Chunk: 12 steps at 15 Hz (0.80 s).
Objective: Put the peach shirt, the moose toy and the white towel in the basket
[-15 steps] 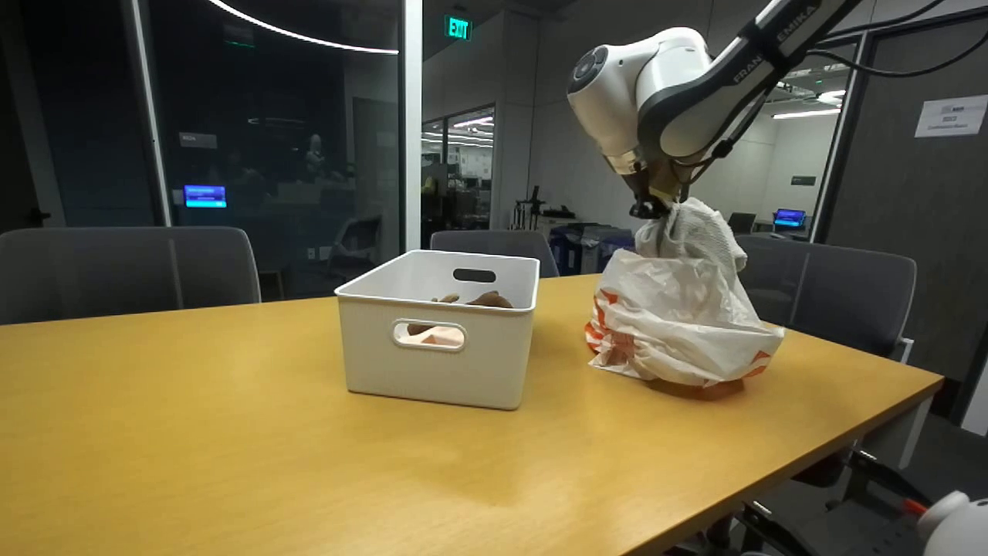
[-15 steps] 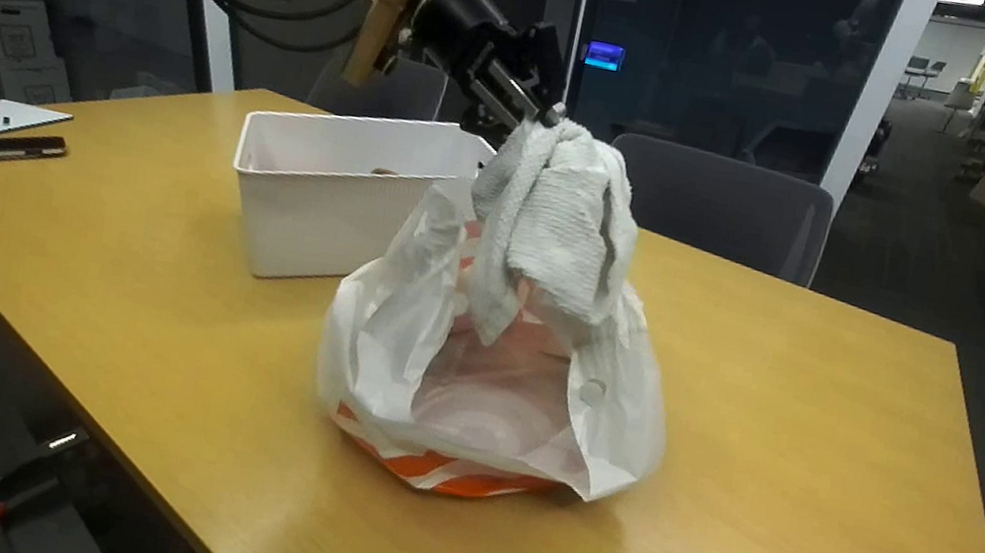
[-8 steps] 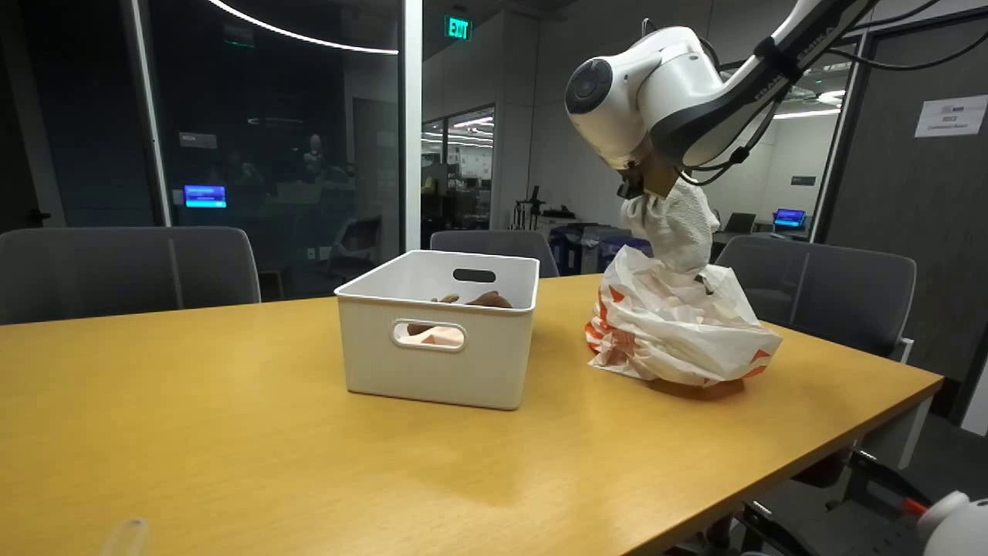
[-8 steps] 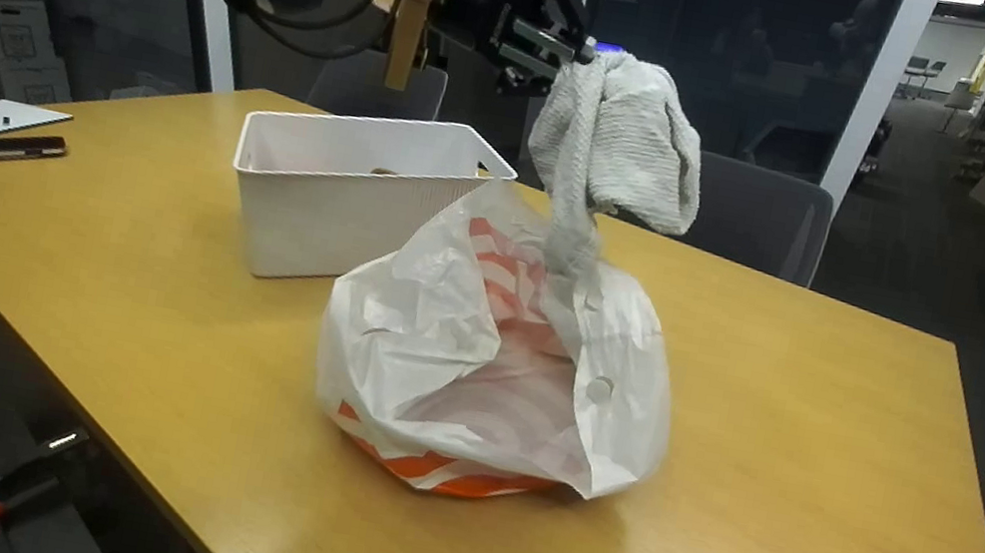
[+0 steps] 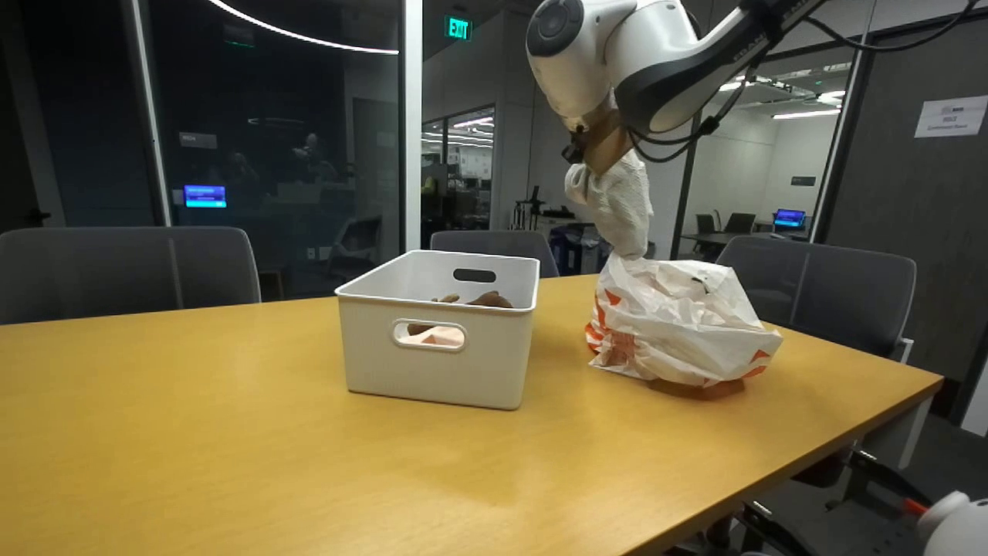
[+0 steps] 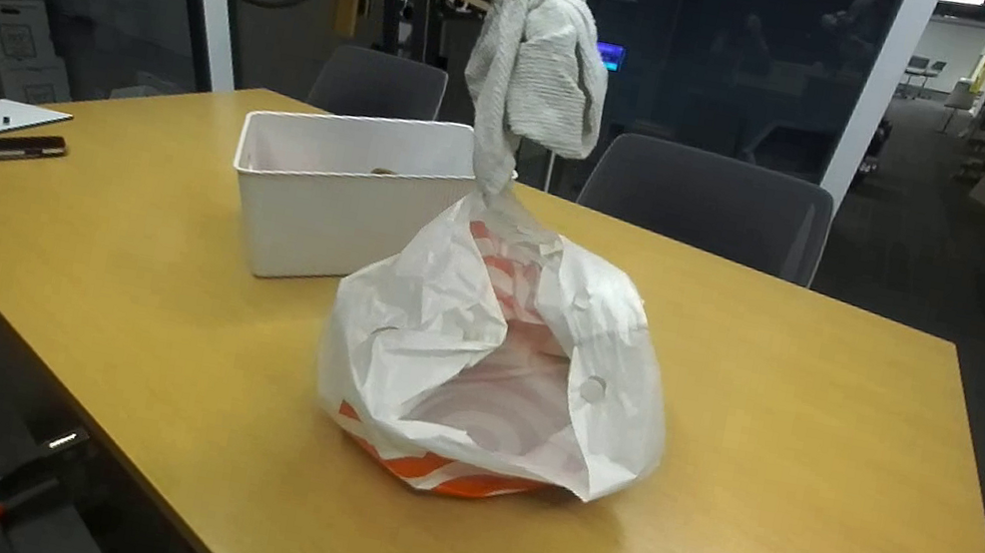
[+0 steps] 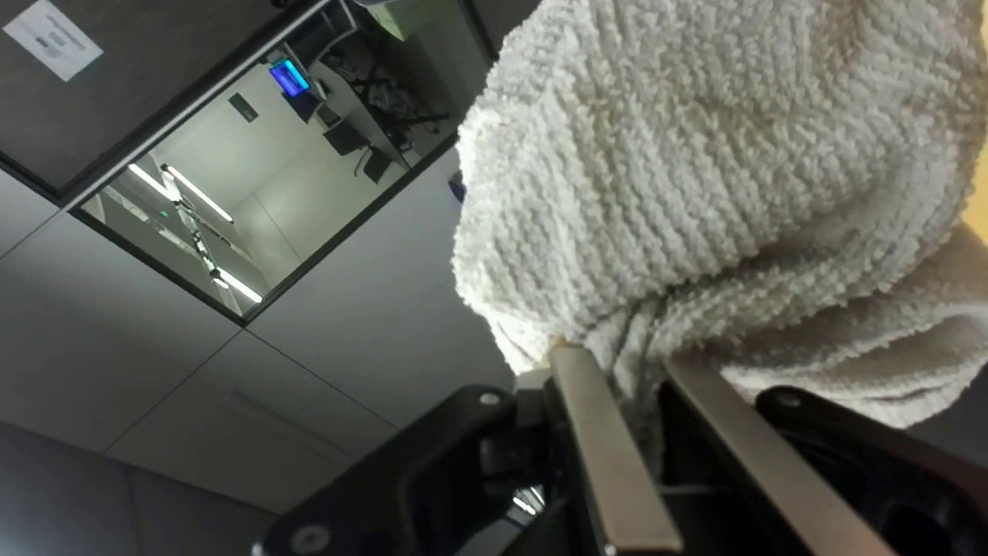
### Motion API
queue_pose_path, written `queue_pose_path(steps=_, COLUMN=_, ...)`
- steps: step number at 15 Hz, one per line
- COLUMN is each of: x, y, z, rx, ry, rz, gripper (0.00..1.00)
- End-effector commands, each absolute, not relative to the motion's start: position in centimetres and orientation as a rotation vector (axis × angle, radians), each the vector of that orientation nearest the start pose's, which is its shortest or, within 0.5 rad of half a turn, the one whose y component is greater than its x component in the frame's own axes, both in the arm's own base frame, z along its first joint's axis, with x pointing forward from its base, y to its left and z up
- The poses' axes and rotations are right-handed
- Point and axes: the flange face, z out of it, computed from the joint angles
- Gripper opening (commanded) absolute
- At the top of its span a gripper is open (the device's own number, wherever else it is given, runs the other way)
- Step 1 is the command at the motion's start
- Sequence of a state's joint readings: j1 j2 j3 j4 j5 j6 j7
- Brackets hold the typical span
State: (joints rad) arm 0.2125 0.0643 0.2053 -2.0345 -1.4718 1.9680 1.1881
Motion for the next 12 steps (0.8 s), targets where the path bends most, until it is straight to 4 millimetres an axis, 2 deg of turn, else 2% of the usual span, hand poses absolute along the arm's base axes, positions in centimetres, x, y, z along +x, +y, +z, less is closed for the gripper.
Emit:
queue_pose_path(steps=1, x=54.8, y=21.6, z=48.4, rx=2.041, ry=-0.051, rz=1.190, gripper=0.10)
queue_pose_path(steps=3, x=54.3, y=23.9, z=48.8, rx=2.092, ry=-0.054, rz=1.288, gripper=0.10)
queue_pose_path(steps=7, x=54.0, y=27.1, z=48.0, rx=2.258, ry=-0.057, rz=1.438, gripper=0.11)
queue_pose_path(steps=12, x=54.4, y=29.4, z=44.9, rx=2.517, ry=-0.064, rz=1.550, gripper=0.10)
